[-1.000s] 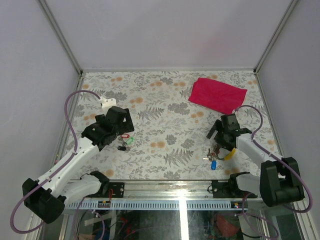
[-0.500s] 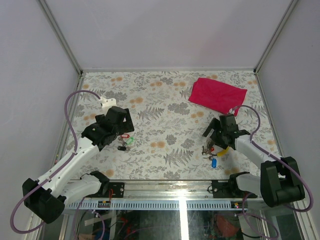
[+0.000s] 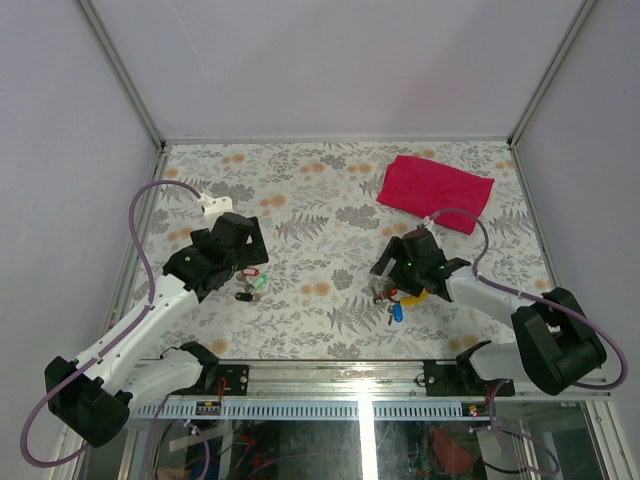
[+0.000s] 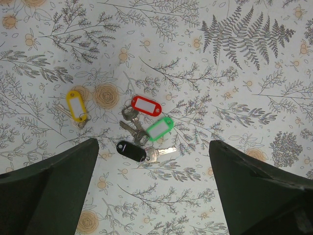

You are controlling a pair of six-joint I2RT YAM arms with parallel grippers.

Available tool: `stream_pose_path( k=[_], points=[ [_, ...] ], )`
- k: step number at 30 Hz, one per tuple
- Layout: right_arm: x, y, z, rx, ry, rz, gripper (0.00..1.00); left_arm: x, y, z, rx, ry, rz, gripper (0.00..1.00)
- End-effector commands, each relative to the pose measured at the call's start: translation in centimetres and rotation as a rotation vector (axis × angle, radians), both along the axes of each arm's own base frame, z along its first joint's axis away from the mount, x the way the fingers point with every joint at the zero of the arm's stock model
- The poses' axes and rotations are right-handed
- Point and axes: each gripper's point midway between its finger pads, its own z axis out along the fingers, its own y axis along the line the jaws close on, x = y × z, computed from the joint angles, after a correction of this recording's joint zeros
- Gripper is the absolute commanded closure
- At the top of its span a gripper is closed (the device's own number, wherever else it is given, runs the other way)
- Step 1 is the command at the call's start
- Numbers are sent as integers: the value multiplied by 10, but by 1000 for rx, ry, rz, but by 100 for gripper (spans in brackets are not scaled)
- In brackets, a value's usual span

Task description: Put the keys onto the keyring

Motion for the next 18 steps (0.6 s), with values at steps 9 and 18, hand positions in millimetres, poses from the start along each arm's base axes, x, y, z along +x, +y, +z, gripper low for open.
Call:
stream_pose_path(
  k=[9, 18],
  points=[
    [43, 79, 21, 8, -157, 240, 8, 7, 1, 6, -1, -33, 15, 0],
    [24, 31, 47, -274, -271, 464, 3, 6, 2, 6, -1, -33, 18, 0]
  ],
)
